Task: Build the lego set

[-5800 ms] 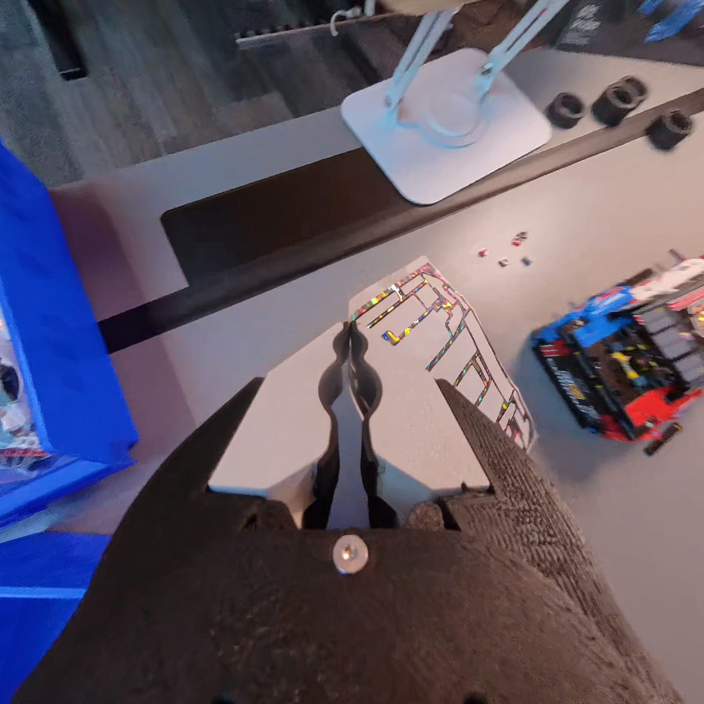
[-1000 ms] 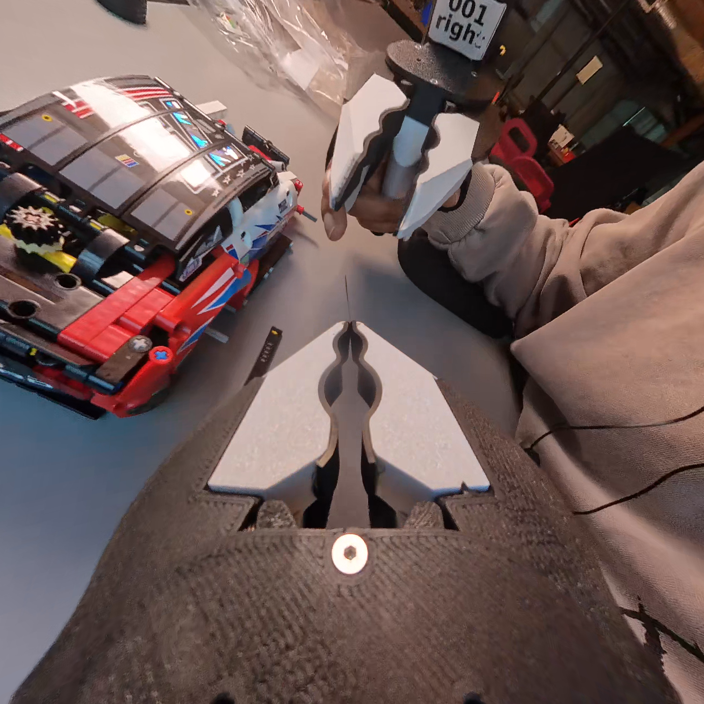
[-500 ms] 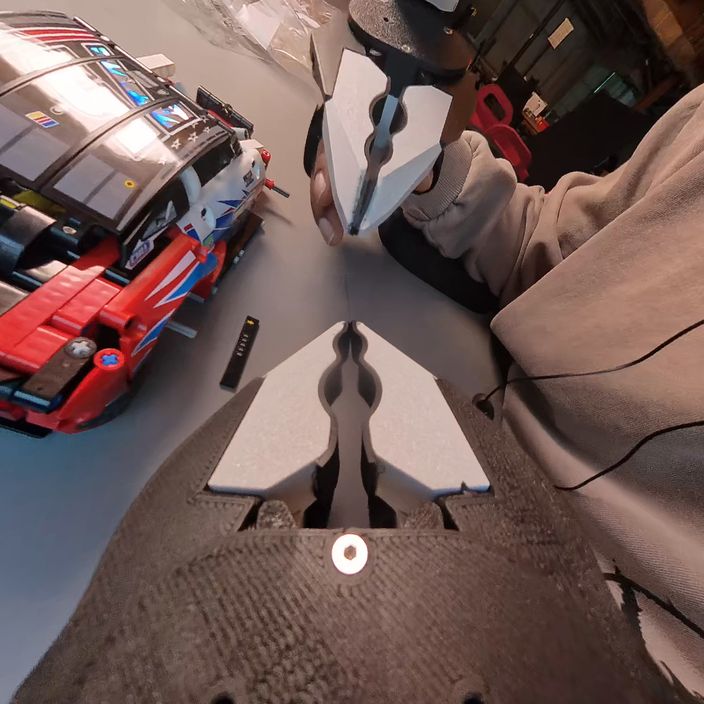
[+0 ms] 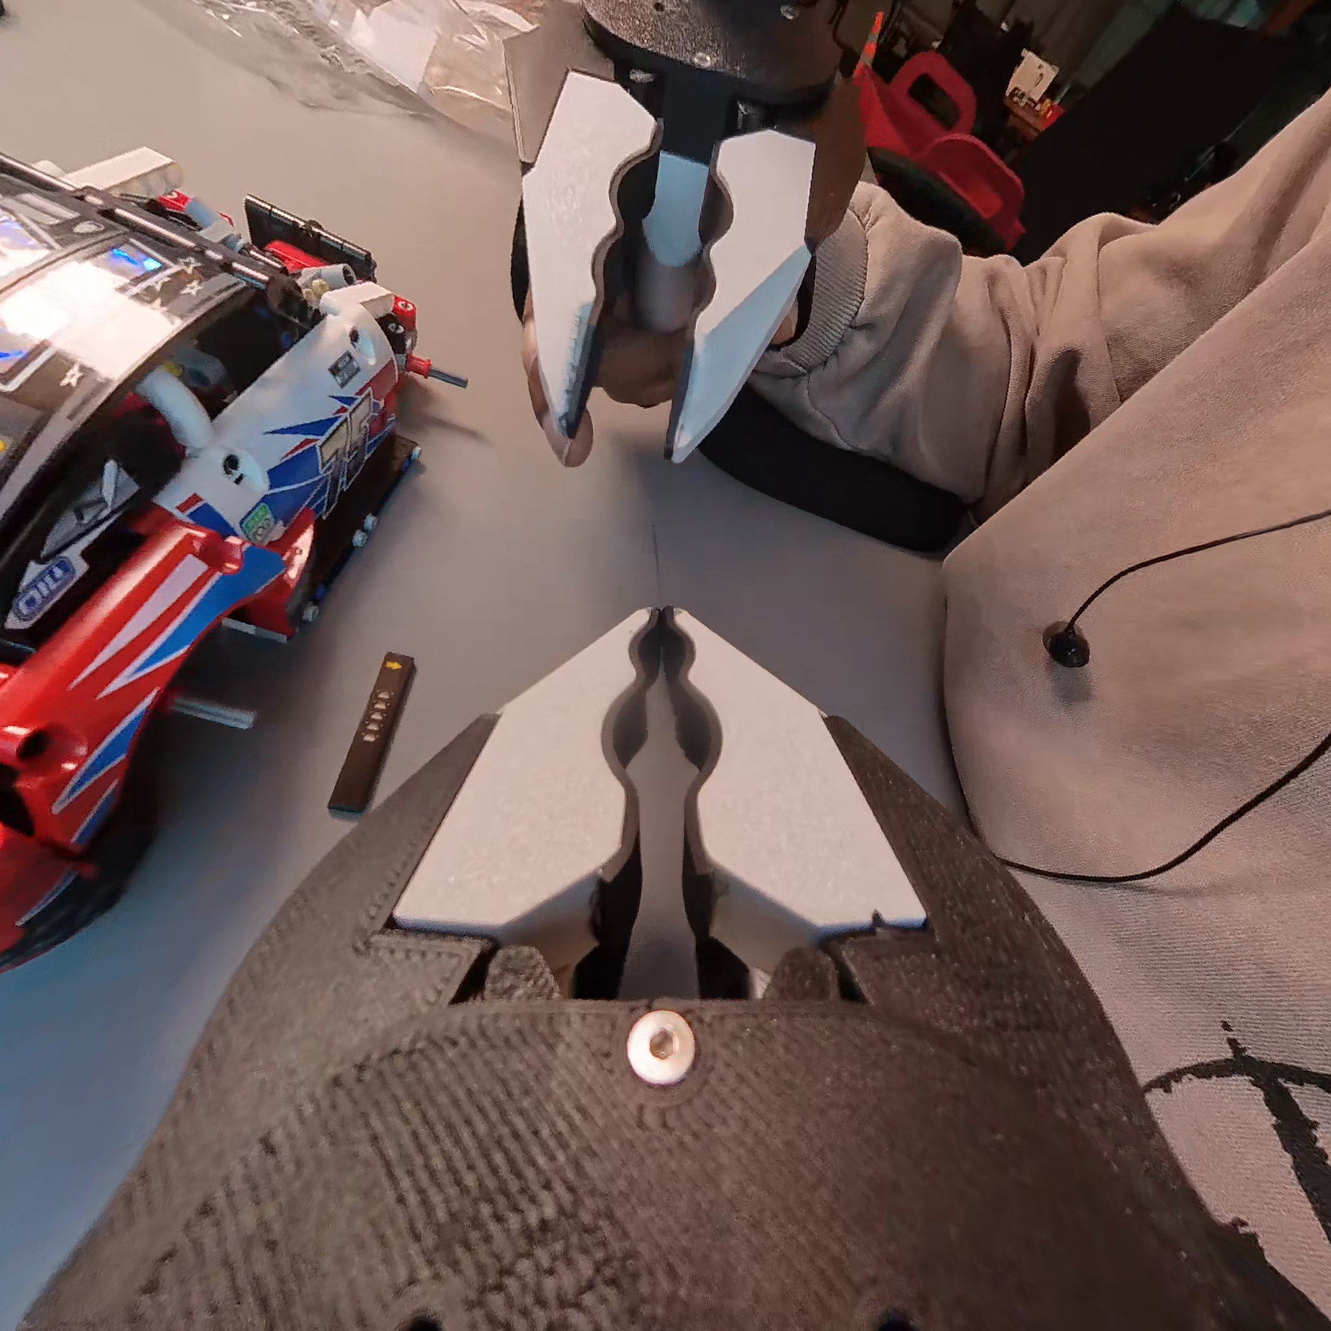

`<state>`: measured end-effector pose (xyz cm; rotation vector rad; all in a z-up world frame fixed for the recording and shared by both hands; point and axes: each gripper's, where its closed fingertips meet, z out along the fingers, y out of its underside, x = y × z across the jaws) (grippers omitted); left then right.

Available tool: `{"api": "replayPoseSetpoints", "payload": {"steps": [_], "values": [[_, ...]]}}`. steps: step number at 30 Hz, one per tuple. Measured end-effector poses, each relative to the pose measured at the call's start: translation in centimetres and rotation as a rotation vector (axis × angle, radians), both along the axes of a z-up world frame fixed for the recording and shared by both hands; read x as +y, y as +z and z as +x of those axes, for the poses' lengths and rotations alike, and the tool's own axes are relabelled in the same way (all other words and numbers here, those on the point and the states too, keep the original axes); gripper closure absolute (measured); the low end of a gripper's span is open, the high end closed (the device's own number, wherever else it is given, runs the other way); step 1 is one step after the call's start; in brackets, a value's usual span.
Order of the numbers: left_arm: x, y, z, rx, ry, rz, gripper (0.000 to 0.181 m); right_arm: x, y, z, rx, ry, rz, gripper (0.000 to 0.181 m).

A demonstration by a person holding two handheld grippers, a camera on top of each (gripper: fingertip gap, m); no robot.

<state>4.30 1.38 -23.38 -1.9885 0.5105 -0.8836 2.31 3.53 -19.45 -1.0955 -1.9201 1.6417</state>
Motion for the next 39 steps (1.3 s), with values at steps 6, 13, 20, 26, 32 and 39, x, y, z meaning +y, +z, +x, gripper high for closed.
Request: {"api": "replayPoseSetpoints", "payload": {"steps": [6,13,20,26,32,39], "values": [[0.2,1.0,-0.9,-0.093,0.027,-0.003,0.181,0.4,0.7,0.1,0.038,-0.009,-0.049,0.181],[-0.1,4.6,-2.3,-0.512,0.004,-0.084,0.181,0.2,1.0,-0.5,-0.004,-0.037,-0.123,0.169],[-0.6,4.8,-1.2,-0.547,-0.042,-0.105,0.181,-1.0,2.3,-0.6,-0.061,-0.001,-0.296,0.168],[-0.6,4.6,-0.9,-0.534,-0.045,-0.115,0.181,-1.7,1.9,-0.6,-0.093,0.017,-0.307,0.172],[-0.3,4.9,-1.3,-0.55,-0.013,-0.088,0.181,-1.7,1.4,-0.8,-0.115,0.011,-0.296,0.17],[1.6,8.0,-5.5,-0.798,0.215,0.06,0.181,-1.6,2.4,-2.4,-0.022,-0.108,-0.313,0.17]]}}
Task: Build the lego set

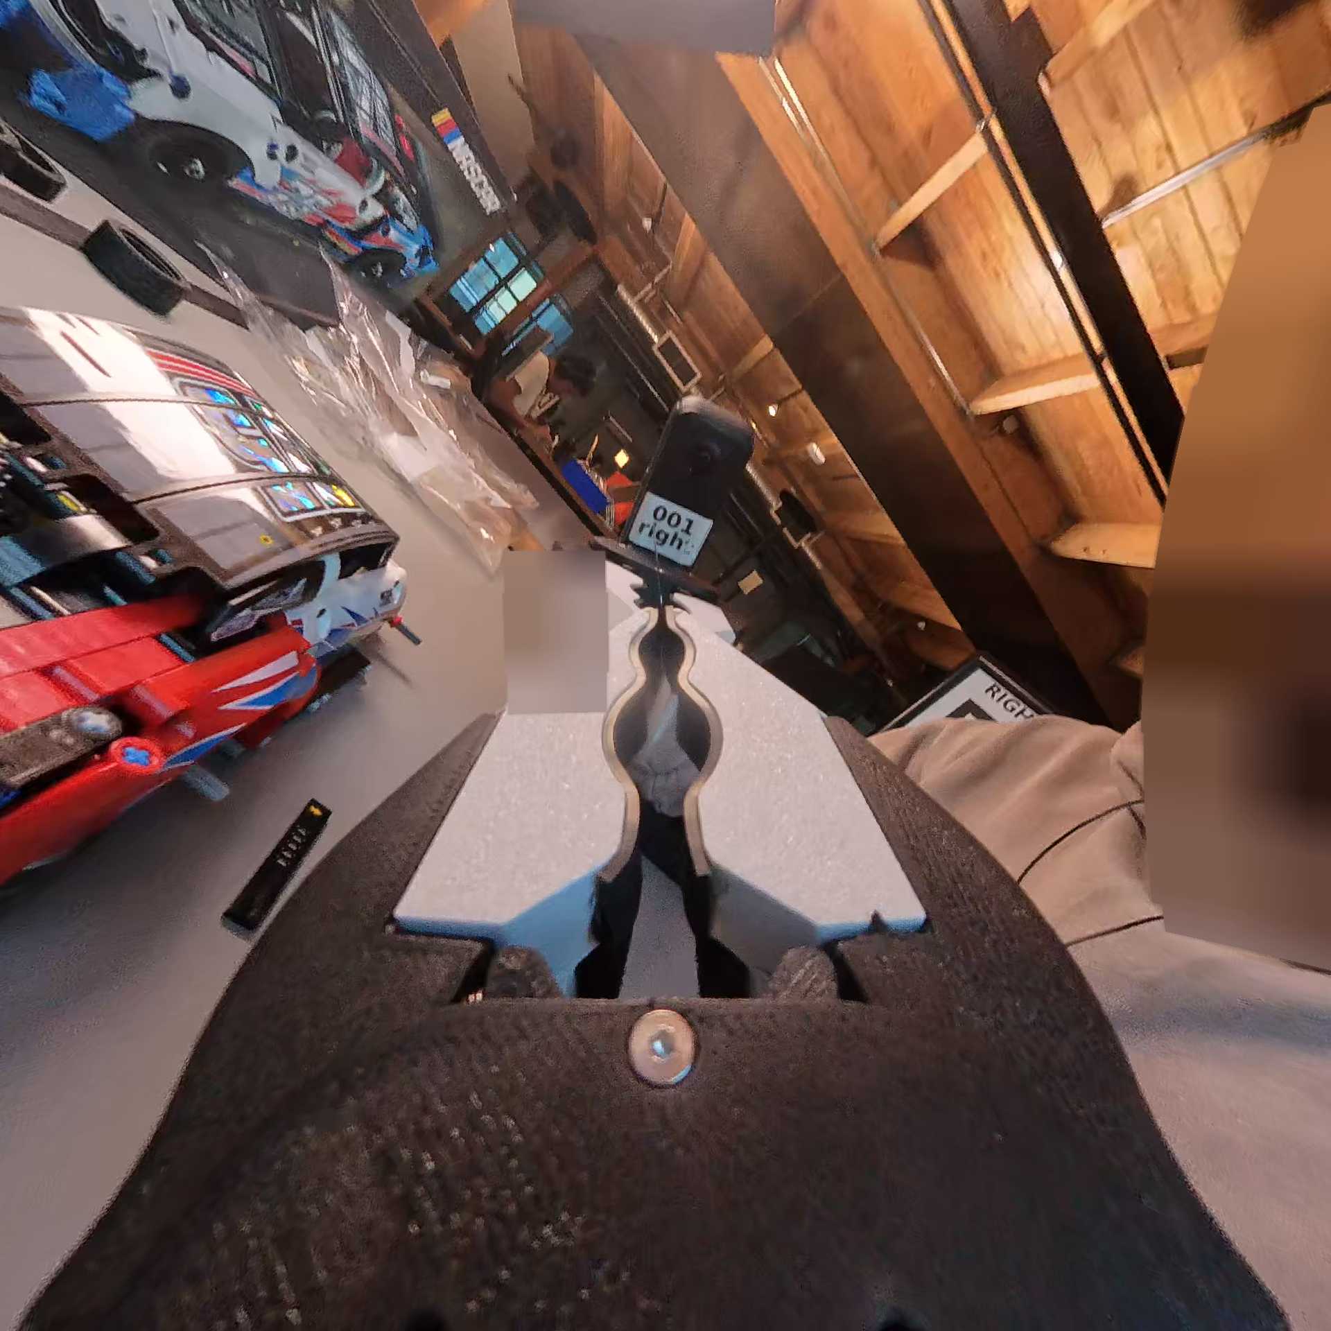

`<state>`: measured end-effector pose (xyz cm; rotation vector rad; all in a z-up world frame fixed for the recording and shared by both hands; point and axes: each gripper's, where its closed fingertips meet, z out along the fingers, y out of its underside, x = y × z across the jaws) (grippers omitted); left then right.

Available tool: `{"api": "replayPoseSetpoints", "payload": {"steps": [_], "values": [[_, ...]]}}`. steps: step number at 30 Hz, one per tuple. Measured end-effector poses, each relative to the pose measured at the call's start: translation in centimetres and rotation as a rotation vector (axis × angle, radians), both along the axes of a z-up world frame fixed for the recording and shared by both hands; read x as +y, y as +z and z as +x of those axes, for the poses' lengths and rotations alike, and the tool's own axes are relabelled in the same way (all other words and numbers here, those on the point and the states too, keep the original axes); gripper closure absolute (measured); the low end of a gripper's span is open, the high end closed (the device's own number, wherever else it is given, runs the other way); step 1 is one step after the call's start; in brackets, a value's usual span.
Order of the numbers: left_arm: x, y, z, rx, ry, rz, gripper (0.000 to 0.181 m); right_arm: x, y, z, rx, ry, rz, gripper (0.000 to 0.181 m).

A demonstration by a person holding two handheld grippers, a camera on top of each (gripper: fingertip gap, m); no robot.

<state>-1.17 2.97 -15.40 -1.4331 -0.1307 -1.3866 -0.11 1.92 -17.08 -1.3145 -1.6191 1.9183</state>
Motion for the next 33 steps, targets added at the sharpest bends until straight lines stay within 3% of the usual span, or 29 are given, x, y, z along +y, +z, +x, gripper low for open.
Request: {"api": "replayPoseSetpoints", "payload": {"steps": [6,29,33], "values": [[0.2,1.1,-0.9,-0.049,0.106,0.043,0.181,0.7,1.3,-1.5,0.061,-0.149,-0.112,0.174],[-0.1,1.7,-0.5,0.043,0.151,0.093,0.181,0.8,2.8,-0.6,0.105,-0.118,-0.129,0.181],[-0.1,1.7,-1.1,0.097,0.174,0.101,0.157,0.7,2.8,0.0,0.101,-0.088,-0.082,0.181]]}}
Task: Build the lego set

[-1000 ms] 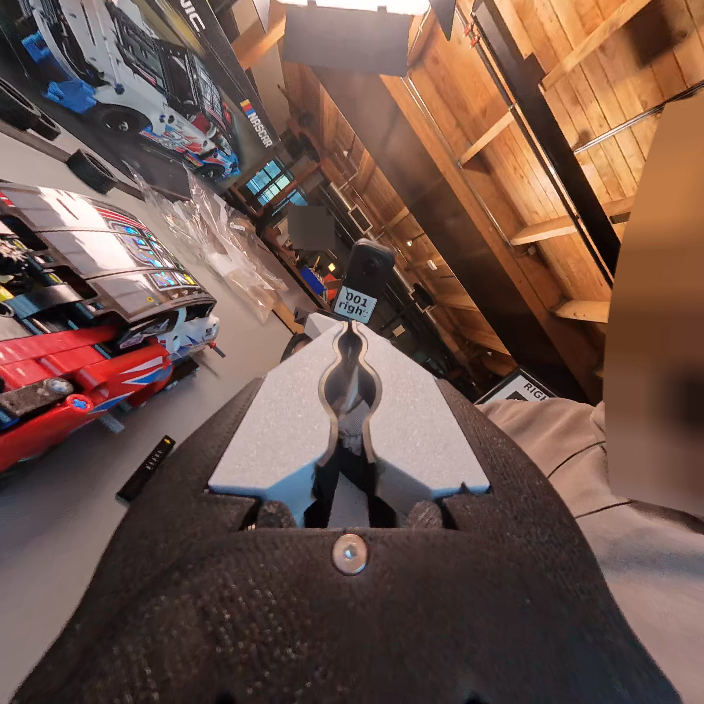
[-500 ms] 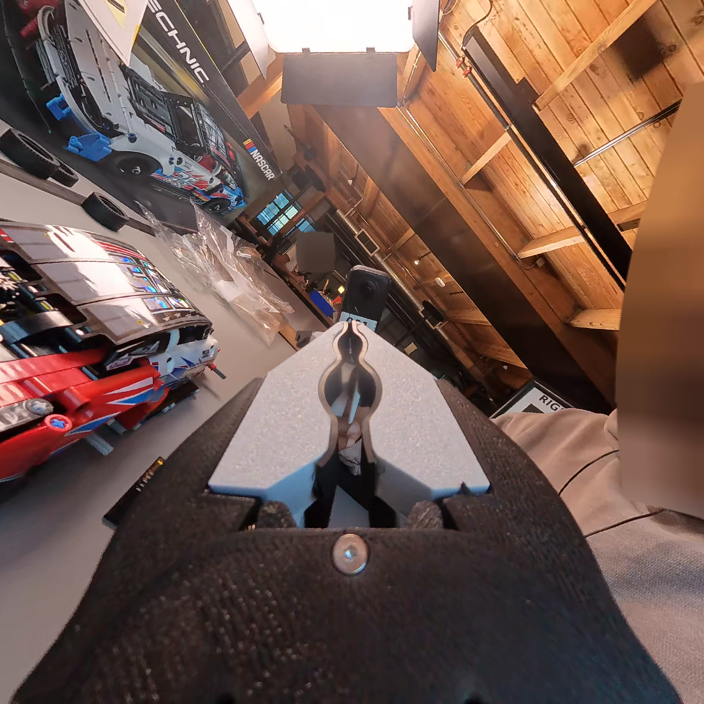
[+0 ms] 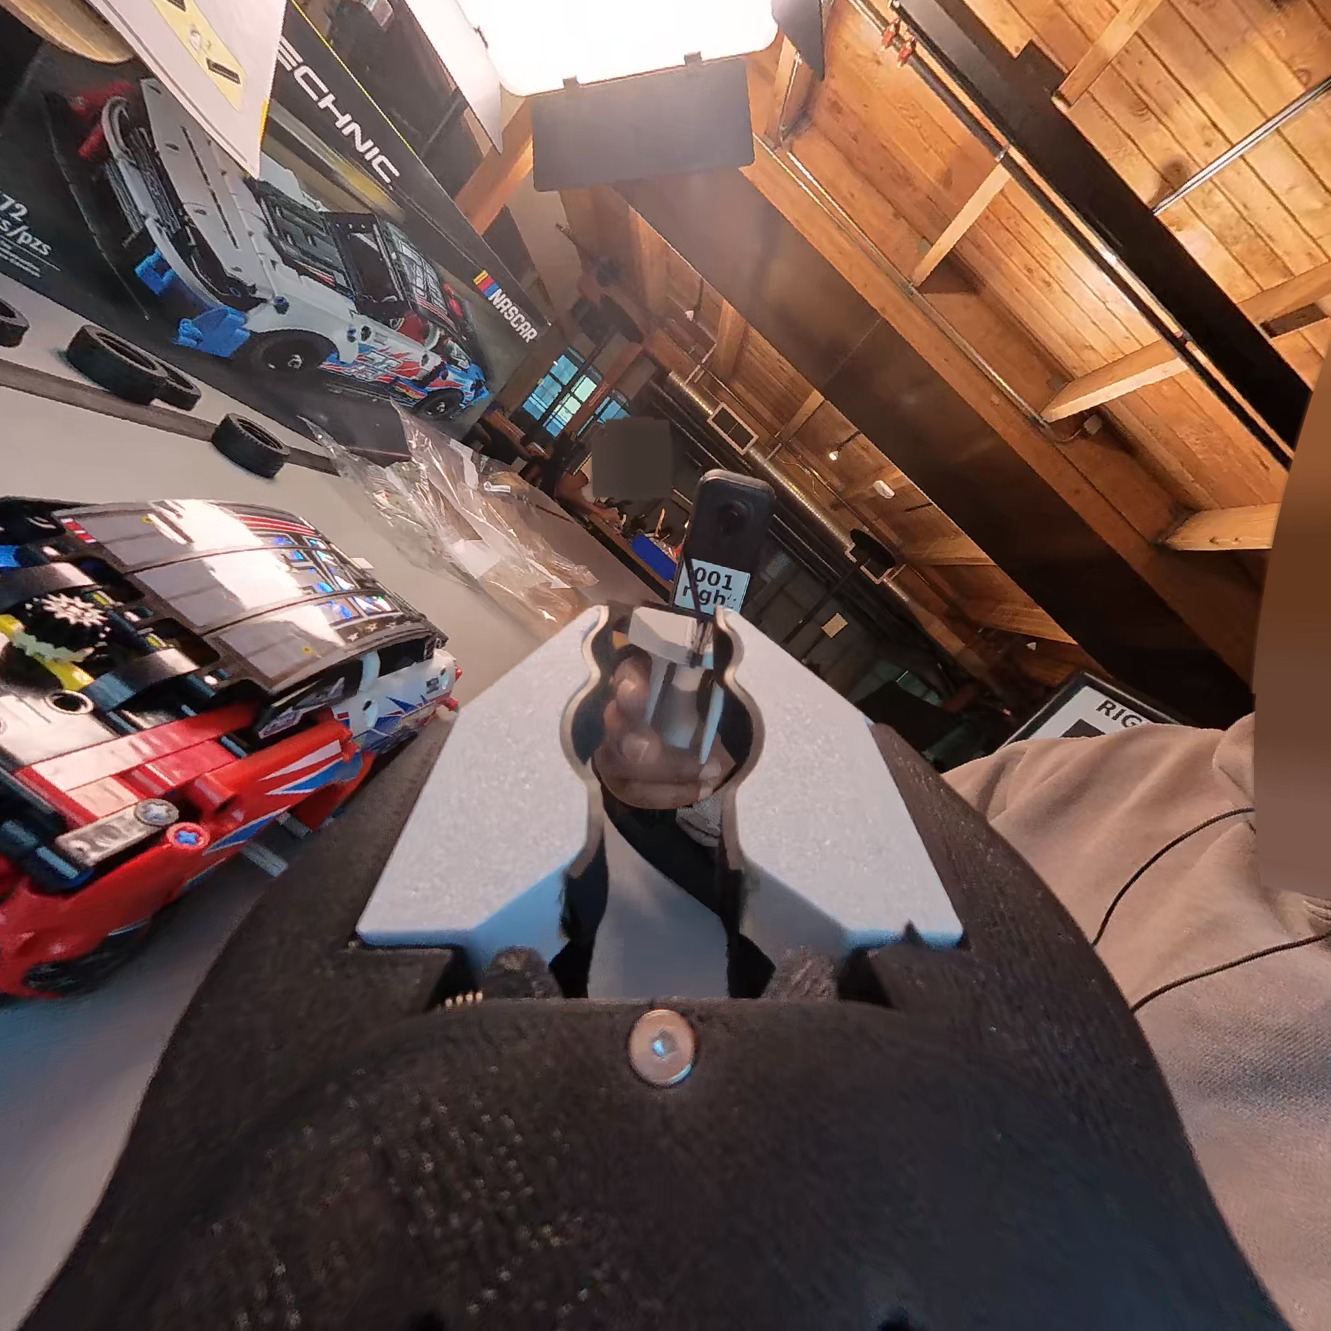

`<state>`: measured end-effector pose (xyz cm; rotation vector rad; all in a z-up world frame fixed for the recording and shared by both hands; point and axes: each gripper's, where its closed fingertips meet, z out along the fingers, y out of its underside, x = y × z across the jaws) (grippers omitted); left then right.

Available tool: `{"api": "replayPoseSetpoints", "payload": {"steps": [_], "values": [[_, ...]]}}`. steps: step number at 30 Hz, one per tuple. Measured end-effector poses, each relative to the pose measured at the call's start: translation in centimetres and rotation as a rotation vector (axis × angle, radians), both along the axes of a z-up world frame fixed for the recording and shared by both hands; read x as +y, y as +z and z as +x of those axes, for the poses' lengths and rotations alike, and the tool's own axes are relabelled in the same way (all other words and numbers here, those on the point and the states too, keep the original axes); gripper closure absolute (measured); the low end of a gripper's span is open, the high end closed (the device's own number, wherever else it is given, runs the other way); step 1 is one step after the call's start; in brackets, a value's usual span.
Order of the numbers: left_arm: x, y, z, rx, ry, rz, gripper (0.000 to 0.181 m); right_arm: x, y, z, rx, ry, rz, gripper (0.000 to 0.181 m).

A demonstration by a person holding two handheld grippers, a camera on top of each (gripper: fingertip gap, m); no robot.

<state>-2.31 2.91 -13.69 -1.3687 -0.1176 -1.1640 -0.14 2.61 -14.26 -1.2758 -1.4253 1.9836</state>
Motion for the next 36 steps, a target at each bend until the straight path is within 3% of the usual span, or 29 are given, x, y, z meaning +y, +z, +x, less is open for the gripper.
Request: {"api": "replayPoseSetpoints", "payload": {"steps": [4,14,21,36], "values": [[-0.1,-0.4,0.4,0.102,-0.026,-0.009,0.146,-0.6,-0.6,0.5,-0.026,0.058,0.062,0.181],[-0.9,-1.6,2.5,0.199,-0.182,-0.032,0.161,-1.4,-2.9,1.9,-0.092,0.198,0.195,0.181],[-0.8,-2.1,2.1,0.207,-0.187,-0.047,0.181,-0.6,-3.7,1.8,-0.12,0.197,0.182,0.181],[0.2,-3.4,0.5,0.236,-0.134,-0.098,0.172,1.1,-4.4,1.3,-0.173,0.14,0.126,0.181]]}}
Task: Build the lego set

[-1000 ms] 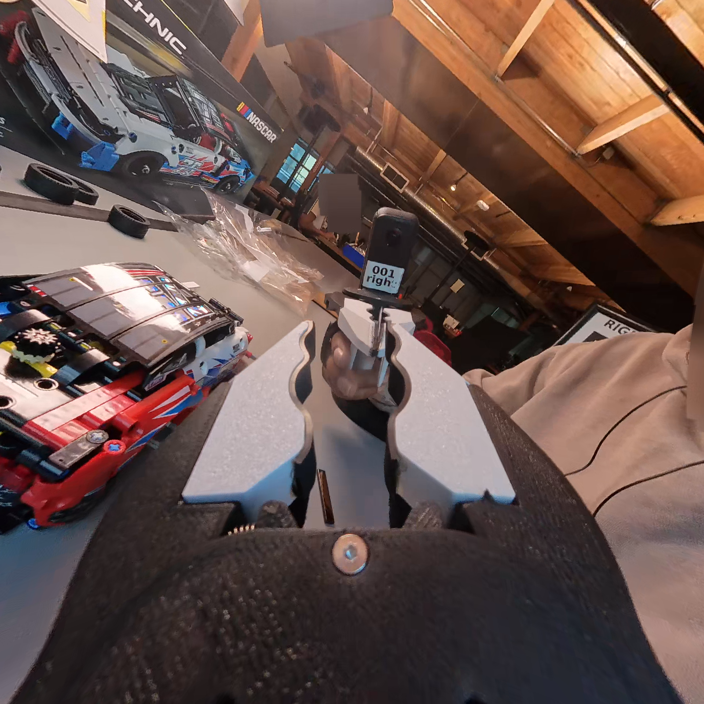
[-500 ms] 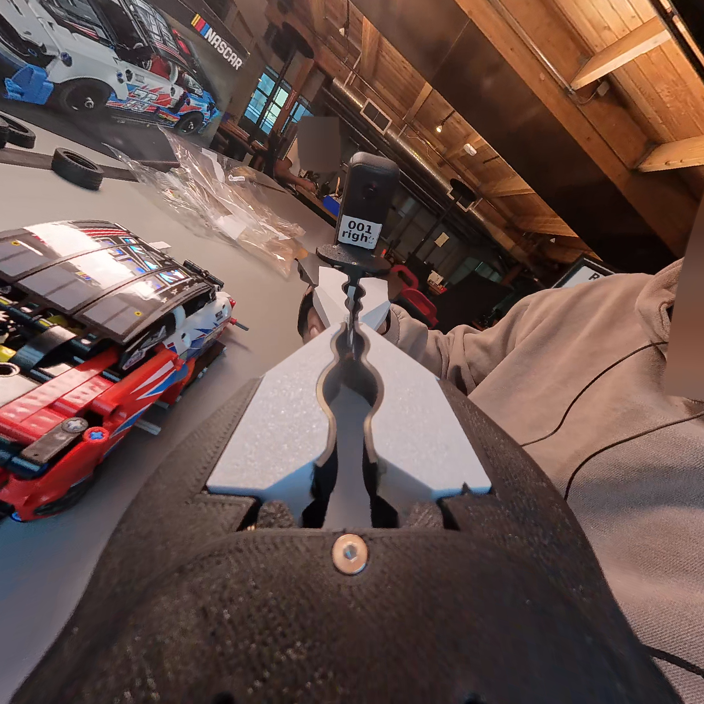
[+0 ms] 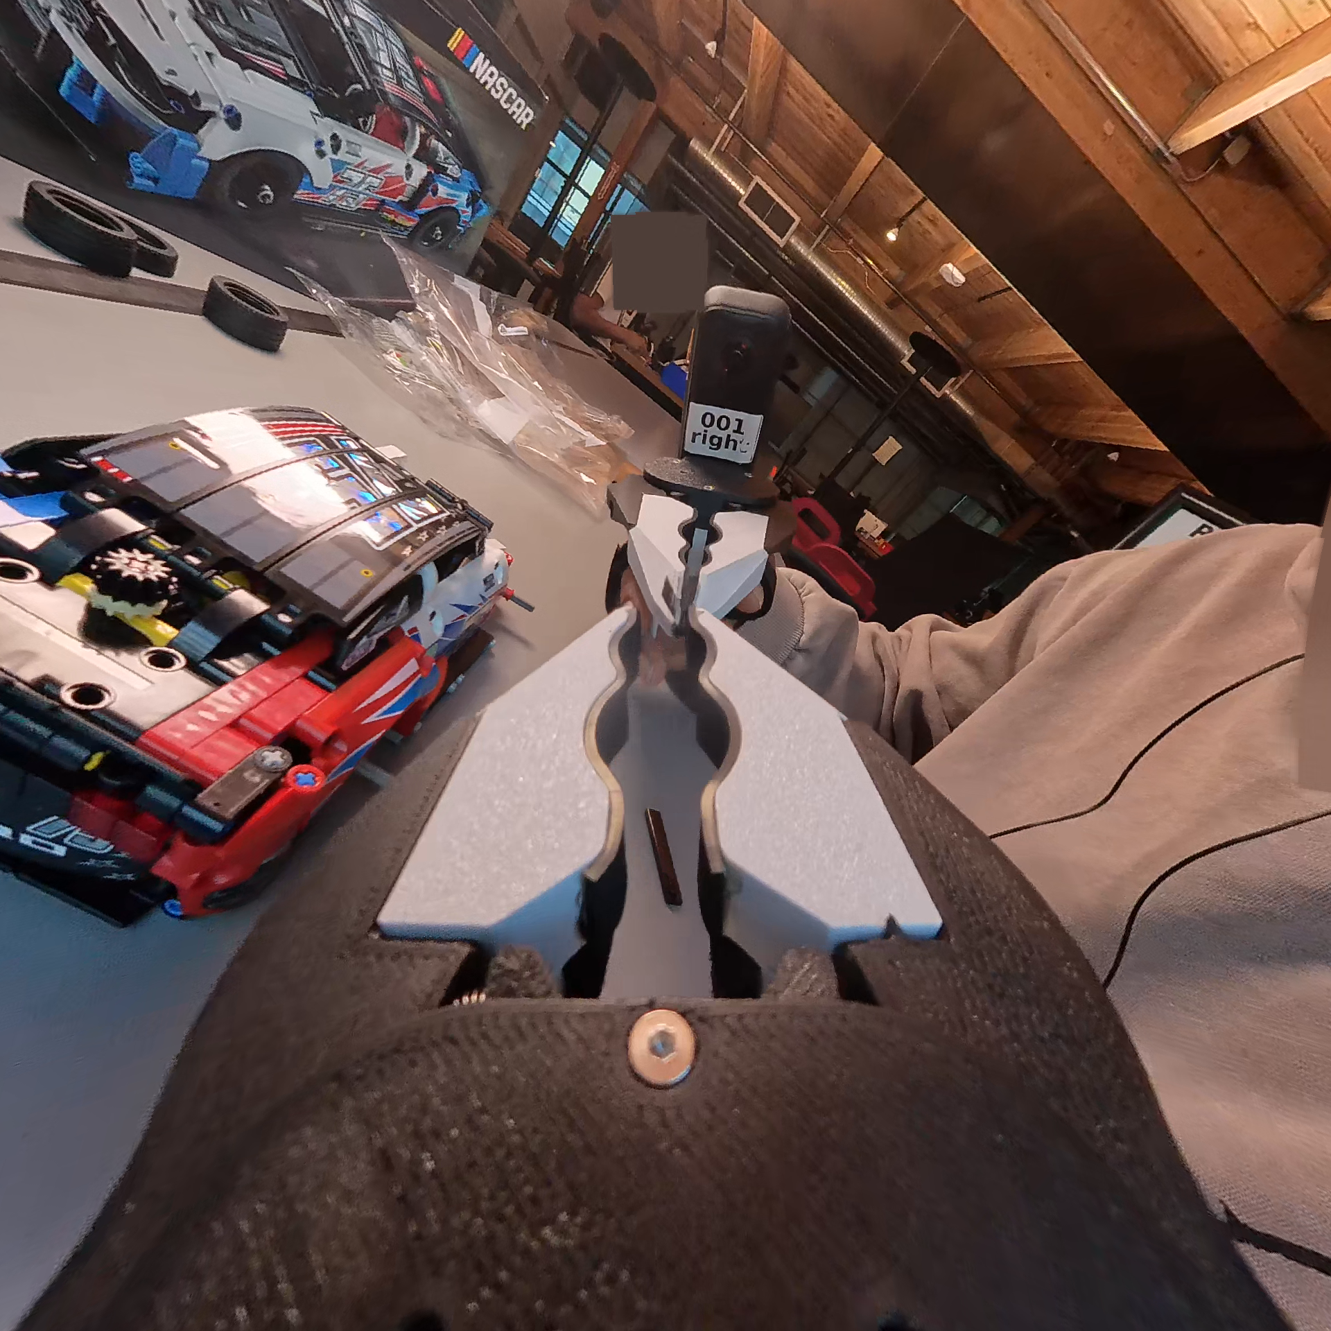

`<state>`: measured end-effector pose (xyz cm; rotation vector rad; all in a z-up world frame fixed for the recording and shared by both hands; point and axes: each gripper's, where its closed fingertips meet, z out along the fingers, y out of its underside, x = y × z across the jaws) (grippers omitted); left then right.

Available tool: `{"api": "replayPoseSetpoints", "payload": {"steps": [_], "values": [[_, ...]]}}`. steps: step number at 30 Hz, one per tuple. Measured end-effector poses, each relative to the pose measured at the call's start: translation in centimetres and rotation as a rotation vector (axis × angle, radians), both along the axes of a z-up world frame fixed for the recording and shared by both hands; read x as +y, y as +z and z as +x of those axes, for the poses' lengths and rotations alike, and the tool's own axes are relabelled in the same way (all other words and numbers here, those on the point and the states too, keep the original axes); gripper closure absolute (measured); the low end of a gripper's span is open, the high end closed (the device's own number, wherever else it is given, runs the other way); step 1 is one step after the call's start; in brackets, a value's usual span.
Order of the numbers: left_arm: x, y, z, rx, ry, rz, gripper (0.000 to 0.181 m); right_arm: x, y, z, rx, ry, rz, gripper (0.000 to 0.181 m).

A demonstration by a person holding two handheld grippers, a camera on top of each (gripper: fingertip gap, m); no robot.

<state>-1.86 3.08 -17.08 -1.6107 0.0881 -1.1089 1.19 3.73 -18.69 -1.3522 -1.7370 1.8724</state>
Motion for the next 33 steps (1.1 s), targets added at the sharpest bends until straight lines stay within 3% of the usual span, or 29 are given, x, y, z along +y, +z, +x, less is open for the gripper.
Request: {"api": "replayPoseSetpoints", "payload": {"steps": [7,12,15,18,23,33], "values": [[0.0,-0.2,0.3,0.007,-0.005,-0.007,0.165,-0.5,-0.3,0.0,-0.01,0.01,0.019,0.181],[-0.2,-0.2,0.7,0.035,-0.014,0.002,0.181,-0.8,-0.6,0.0,-0.016,0.011,0.054,0.181],[-0.1,-0.2,0.6,0.031,-0.007,0.0,0.181,-0.6,-0.5,-0.1,-0.008,0.001,0.053,0.181],[0.0,0.5,0.1,-0.071,0.022,0.006,0.181,-0.2,0.8,-0.4,0.071,-0.034,0.01,0.18],[0.1,2.1,-0.9,-0.235,0.064,0.044,0.181,-0.1,2.4,-0.7,0.153,-0.076,-0.06,0.162],[-0.2,2.9,-0.8,-0.26,0.075,0.08,0.181,0.5,3.2,-1.0,0.17,-0.114,-0.171,0.165]]}}
